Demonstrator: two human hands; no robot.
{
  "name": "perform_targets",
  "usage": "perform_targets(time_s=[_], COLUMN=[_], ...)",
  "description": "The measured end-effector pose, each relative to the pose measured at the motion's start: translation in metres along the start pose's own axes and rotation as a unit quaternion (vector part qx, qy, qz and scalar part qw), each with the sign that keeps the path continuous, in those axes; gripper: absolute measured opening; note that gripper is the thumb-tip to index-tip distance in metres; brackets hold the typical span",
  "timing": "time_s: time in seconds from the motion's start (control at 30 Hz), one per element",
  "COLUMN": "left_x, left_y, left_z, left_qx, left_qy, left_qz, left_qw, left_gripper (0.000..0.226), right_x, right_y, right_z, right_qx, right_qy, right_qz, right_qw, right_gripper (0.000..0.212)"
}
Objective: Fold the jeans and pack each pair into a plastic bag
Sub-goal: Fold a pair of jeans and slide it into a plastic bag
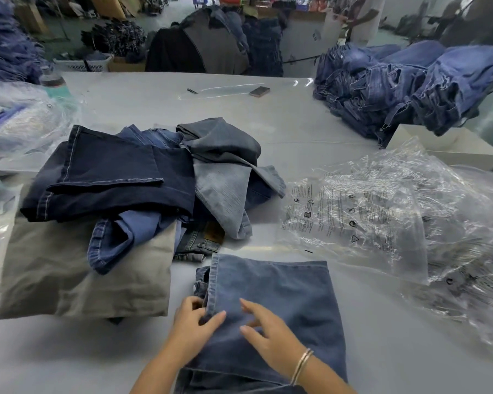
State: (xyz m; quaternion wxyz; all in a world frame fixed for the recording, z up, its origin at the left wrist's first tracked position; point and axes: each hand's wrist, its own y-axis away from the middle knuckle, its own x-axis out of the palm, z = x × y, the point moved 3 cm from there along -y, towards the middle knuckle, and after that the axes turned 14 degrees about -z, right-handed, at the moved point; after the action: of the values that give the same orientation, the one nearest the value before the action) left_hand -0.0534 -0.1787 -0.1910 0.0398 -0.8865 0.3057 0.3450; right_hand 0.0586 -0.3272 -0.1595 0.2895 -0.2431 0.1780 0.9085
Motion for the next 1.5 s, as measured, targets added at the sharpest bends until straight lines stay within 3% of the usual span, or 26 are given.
perform_targets(time_s=[0.07, 0.17, 0.2, 0.27, 0.33, 0.37, 0.43, 0.57, 0.67, 0.73, 0.77, 0.83, 0.87, 0.97, 1.13, 1.23, 1.3, 1.4, 1.5], left_x=[-0.003, -0.013, -0.015, -0.018, -0.021, -0.018, -0.011, -0.021, -0.021, -0.025, -0.029, -0.031, -0.03, -0.026, -0.032, -0.027, -0.02, -0.011, -0.006], left_y=[0.009, 0.022, 0.023, 0.028, 0.031, 0.034, 0.036, 0.032, 0.034, 0.034, 0.031, 0.025, 0.023, 0.023, 0.026, 0.027, 0.023, 0.009, 0.0], left_z=[0.007, 0.005, 0.001, -0.012, -0.027, -0.029, -0.025, 0.006, 0.03, 0.034, 0.03, 0.032, 0.033, 0.025, 0.028, 0.027, 0.026, 0.023, 0.017], left_qx=[0.01, 0.008, 0.051, 0.105, 0.047, 0.004, -0.034, -0.08, -0.12, -0.163, -0.173, -0.156, -0.149, -0.141, -0.127, -0.104, -0.115, -0.194, -0.25], left_qy=[-0.106, -0.204, -0.184, -0.032, 0.13, 0.176, 0.165, 0.146, 0.087, 0.072, 0.057, 0.011, -0.001, 0.013, -0.025, -0.116, -0.101, 0.024, 0.081], left_qz=[-0.007, -0.018, -0.047, -0.043, 0.071, 0.142, 0.196, 0.085, 0.129, 0.134, 0.12, 0.084, 0.076, 0.125, 0.179, 0.149, 0.129, 0.125, 0.115], left_qw=[0.994, 0.979, 0.98, 0.993, 0.988, 0.974, 0.966, 0.982, 0.981, 0.975, 0.976, 0.984, 0.986, 0.982, 0.975, 0.976, 0.98, 0.973, 0.958], left_gripper=[0.024, 0.035, 0.036, 0.024, 0.009, 0.02, 0.03, 0.025, 0.027, 0.01, 0.011, 0.048, 0.049, 0.005, 0.017, 0.031, 0.051, 0.079, 0.071], right_x=[-0.012, -0.02, -0.02, -0.019, -0.02, -0.022, -0.029, -0.052, -0.07, -0.077, -0.076, -0.071, -0.069, -0.072, -0.107, -0.107, -0.102, -0.102, -0.1], right_y=[0.009, 0.023, 0.028, 0.034, 0.036, 0.036, 0.037, 0.04, 0.048, 0.058, 0.065, 0.076, 0.079, 0.076, 0.067, 0.066, 0.064, 0.049, 0.028], right_z=[-0.019, -0.047, -0.054, -0.061, -0.06, -0.06, -0.06, -0.065, -0.085, -0.101, -0.107, -0.113, -0.113, -0.11, -0.106, -0.124, -0.139, -0.148, -0.149], right_qx=[-0.003, -0.012, 0.002, 0.03, 0.042, 0.047, 0.055, 0.065, 0.146, 0.238, 0.28, 0.329, 0.34, 0.332, 0.252, 0.261, 0.29, 0.303, 0.318], right_qy=[0.013, 0.129, 0.158, 0.172, 0.16, 0.151, 0.147, 0.159, 0.173, 0.121, 0.071, -0.026, -0.059, -0.098, -0.157, -0.081, -0.013, -0.019, -0.082], right_qz=[-0.037, -0.07, -0.066, -0.066, -0.091, -0.108, -0.136, -0.221, -0.289, -0.313, -0.317, -0.32, -0.315, -0.265, -0.283, -0.208, -0.154, -0.163, -0.247], right_qw=[0.999, 0.989, 0.985, 0.982, 0.982, 0.981, 0.978, 0.96, 0.93, 0.912, 0.904, 0.888, 0.884, 0.9, 0.912, 0.939, 0.945, 0.939, 0.912], right_gripper=[0.041, 0.041, 0.046, 0.051, 0.05, 0.048, 0.044, 0.042, 0.057, 0.068, 0.071, 0.07, 0.065, 0.044, 0.029, 0.033, 0.038, 0.038, 0.038])
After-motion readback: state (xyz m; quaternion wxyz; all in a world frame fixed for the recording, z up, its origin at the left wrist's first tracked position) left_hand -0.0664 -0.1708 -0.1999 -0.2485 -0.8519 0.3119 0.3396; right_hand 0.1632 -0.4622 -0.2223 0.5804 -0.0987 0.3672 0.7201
